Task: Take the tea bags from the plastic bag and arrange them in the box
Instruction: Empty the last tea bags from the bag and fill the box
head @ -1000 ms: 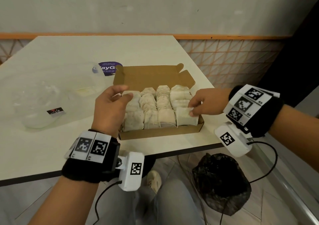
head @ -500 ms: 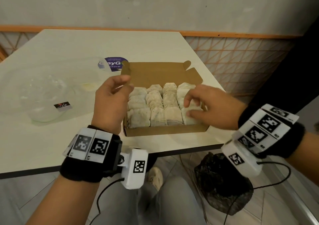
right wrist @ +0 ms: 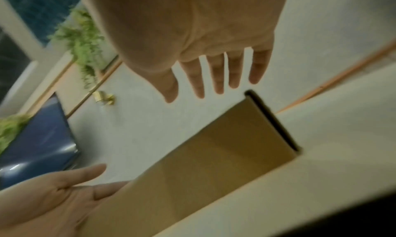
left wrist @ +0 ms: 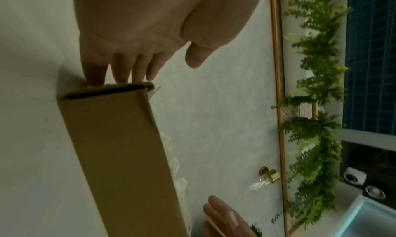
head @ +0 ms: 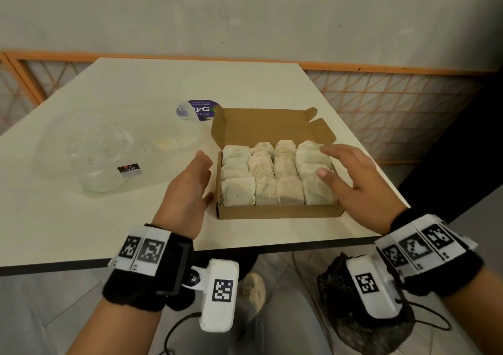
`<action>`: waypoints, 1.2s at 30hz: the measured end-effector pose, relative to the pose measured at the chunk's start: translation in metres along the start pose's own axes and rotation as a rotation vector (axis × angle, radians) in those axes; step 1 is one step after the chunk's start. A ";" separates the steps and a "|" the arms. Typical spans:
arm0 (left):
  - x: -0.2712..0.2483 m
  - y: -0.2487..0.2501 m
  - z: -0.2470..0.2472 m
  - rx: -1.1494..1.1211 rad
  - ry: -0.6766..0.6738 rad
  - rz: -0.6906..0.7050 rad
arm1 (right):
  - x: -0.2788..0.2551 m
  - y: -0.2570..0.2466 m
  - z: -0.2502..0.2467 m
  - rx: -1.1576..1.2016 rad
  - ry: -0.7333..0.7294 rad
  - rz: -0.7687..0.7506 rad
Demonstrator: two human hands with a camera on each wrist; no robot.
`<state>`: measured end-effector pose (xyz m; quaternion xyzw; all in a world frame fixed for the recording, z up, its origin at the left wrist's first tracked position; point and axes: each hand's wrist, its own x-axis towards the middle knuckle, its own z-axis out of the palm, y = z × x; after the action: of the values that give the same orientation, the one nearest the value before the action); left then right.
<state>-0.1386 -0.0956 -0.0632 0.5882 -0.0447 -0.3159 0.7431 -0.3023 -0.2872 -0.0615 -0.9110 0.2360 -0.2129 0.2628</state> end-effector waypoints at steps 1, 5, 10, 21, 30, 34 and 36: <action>-0.001 0.000 0.004 0.028 -0.029 -0.010 | -0.001 0.004 0.001 -0.014 -0.010 0.041; -0.005 0.002 0.021 0.042 -0.016 0.058 | -0.009 0.004 0.015 -0.182 -0.193 -0.067; -0.005 0.007 0.024 -0.055 0.068 0.147 | -0.010 -0.003 0.020 -0.277 -0.301 -0.144; -0.005 0.016 0.018 0.204 -0.016 0.155 | -0.006 0.021 0.034 0.485 0.107 0.423; 0.030 0.073 -0.009 1.565 0.008 0.364 | 0.019 0.012 0.039 0.387 0.102 0.438; 0.034 0.072 -0.023 1.654 -0.156 0.361 | 0.036 0.011 0.038 0.422 0.105 0.475; 0.024 0.067 -0.024 1.597 -0.204 0.400 | 0.044 0.010 0.039 0.394 0.080 0.486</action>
<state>-0.0813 -0.0802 -0.0175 0.8882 -0.4266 -0.1028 0.1365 -0.2507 -0.3039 -0.0857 -0.7503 0.4114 -0.2213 0.4679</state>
